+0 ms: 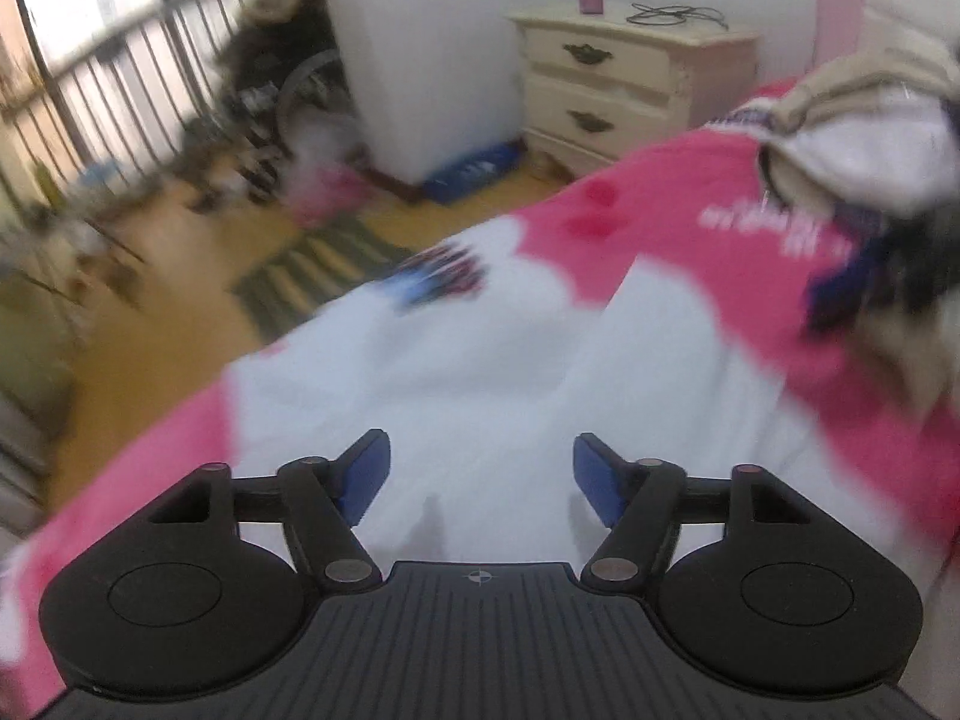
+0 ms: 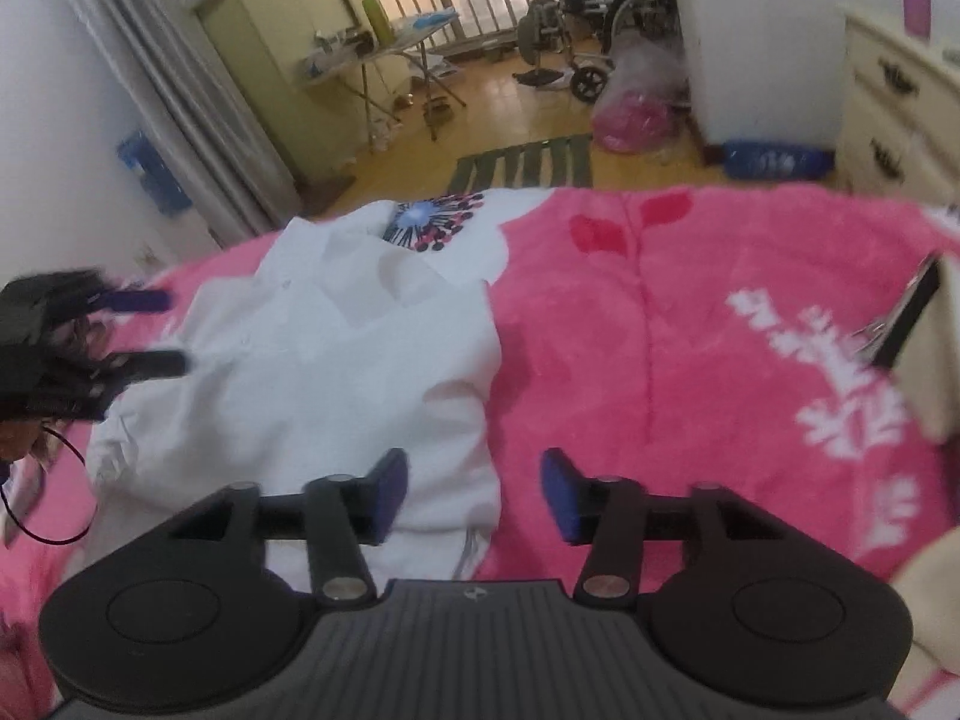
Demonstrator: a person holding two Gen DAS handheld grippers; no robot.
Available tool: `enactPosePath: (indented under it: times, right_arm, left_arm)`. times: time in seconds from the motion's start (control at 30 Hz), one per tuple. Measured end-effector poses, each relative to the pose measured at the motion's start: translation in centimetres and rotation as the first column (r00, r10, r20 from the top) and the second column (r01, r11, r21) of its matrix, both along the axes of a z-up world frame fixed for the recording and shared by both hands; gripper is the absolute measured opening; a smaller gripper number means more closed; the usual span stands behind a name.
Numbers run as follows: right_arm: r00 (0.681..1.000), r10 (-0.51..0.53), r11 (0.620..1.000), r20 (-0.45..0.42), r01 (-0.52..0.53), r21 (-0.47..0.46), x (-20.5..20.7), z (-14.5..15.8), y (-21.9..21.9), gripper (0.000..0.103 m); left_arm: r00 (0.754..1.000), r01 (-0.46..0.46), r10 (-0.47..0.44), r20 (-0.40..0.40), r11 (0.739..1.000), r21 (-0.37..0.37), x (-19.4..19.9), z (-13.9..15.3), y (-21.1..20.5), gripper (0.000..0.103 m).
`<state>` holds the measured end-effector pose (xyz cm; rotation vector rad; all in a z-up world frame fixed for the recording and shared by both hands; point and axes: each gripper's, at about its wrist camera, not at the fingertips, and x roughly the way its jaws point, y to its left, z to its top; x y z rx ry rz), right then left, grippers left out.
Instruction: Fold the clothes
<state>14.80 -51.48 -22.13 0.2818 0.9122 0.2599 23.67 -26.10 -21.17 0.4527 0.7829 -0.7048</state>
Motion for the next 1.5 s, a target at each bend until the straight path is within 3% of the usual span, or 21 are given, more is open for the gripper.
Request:
enactPosePath:
  times: [0.1,0.2,0.3,0.37,0.43,0.47,0.5,0.53,0.6,0.63,0.73,0.87,0.93,0.97,1.0,1.03,1.17,1.27,1.33,1.4,1.5]
  right_arm:
    - [1.0,0.002,0.996,-0.019,0.0,0.088,1.2,-2.0,-0.6,0.058]
    - [0.999,-0.002,0.989,-0.043,0.009,0.15,1.9,-3.8,-0.7,0.058]
    - [0.998,0.009,0.988,-0.061,0.001,0.152,2.1,-4.9,-0.5,0.058]
    - [0.998,0.01,0.988,-0.068,0.001,0.152,2.2,-5.4,-0.4,0.058]
    - [0.997,0.01,0.987,-0.072,0.002,0.162,2.3,-5.6,-0.3,0.053]
    - [0.997,0.008,0.987,-0.074,0.003,0.158,2.2,-5.6,-0.2,0.048]
    - [0.997,0.009,0.987,-0.081,0.004,0.159,2.1,-5.6,-0.1,0.037]
    - [0.996,0.009,0.987,-0.087,0.005,0.16,1.9,-5.5,0.0,0.025]
    - [0.996,-0.004,0.986,-0.093,0.019,0.164,1.3,-5.3,0.2,0.01]
    - [0.996,-0.022,0.987,-0.088,0.036,0.16,0.7,-5.0,0.3,0.008]
    - [0.994,-0.071,0.977,-0.08,0.085,0.193,-0.5,-4.5,0.3,0.004]
    - [0.983,-0.122,0.961,-0.135,0.151,0.234,-1.2,-5.8,0.1,0.005]
    - [0.974,-0.149,0.941,-0.171,0.193,0.278,-1.2,-6.5,-0.6,0.01]
    - [0.968,-0.174,0.924,-0.181,0.224,0.311,-1.3,-6.6,-1.3,0.016]
    - [0.964,-0.198,0.911,-0.178,0.248,0.331,-1.5,-6.4,-1.9,0.035]
    - [0.959,-0.222,0.897,-0.175,0.272,0.35,-1.8,-6.1,-2.5,0.049]
    - [0.948,-0.301,0.882,-0.102,0.318,0.348,-3.3,-4.0,-4.1,0.051]
    - [0.968,-0.25,0.929,-0.019,0.245,0.278,-3.3,-1.8,-2.6,0.052]
    - [0.977,-0.209,0.954,0.035,0.197,0.226,-3.3,-0.3,-1.6,0.051]
    - [0.983,-0.166,0.974,0.085,0.149,0.17,-3.3,1.2,-0.5,0.05]
    - [0.988,0.004,0.999,0.153,-0.011,0.046,-2.3,3.3,4.1,0.047]
  left_arm:
    - [0.989,-0.014,0.004,-0.144,0.998,-0.066,3.1,-0.5,-5.8,0.076]
    - [0.972,-0.055,0.033,-0.234,0.995,-0.087,4.9,-2.3,-10.3,0.076]
    - [0.964,-0.105,0.081,-0.252,0.991,-0.083,5.7,-4.3,-13.2,0.076]
    - [0.959,-0.137,0.123,-0.255,0.99,-0.036,6.0,-5.7,-14.5,0.07]
    - [0.951,-0.163,0.166,-0.261,0.986,0.034,6.3,-7.1,-15.4,0.038]
    - [0.941,-0.189,0.193,-0.276,0.981,0.041,6.5,-7.5,-15.2,0.029]
    - [0.931,-0.215,0.219,-0.292,0.975,0.047,6.7,-7.9,-15.0,0.014]
    - [0.921,-0.251,0.241,-0.306,0.968,0.007,7.0,-7.8,-14.3,0.009]
    - [0.898,-0.331,0.283,-0.337,0.939,-0.093,7.5,-7.3,-12.7,0.003]
    - [0.884,-0.374,0.303,-0.355,0.915,-0.151,7.8,-6.9,-11.8,0.002]
    - [0.84,-0.503,0.368,-0.4,0.803,-0.318,8.5,-6.3,-9.1,0.001]
    - [0.798,-0.566,0.413,-0.439,0.764,-0.311,9.2,-7.4,-7.6,0.001]
    - [0.794,-0.572,0.416,-0.443,0.758,-0.314,9.3,-6.9,-6.6,0.005]
    - [0.792,-0.575,0.417,-0.446,0.755,-0.316,9.4,-6.6,-6.0,0.009]
    - [0.795,-0.573,0.411,-0.447,0.751,-0.328,9.6,-5.7,-5.2,0.017]
    - [0.807,-0.561,0.404,-0.43,0.751,-0.348,9.6,-4.1,-3.9,0.025]
    - [0.855,-0.513,0.4,-0.331,0.749,-0.419,9.4,3.4,2.8,0.039]
    - [0.872,-0.484,0.462,-0.163,0.762,-0.43,7.6,10.2,9.6,0.05]
    - [0.847,-0.498,0.531,-0.018,0.782,-0.374,5.5,13.1,13.5,0.059]
    - [0.808,-0.521,0.575,0.131,0.8,-0.296,3.1,15.1,17.1,0.062]
    - [0.774,-0.571,0.585,0.243,0.81,-0.132,0.2,13.0,20.2,0.064]
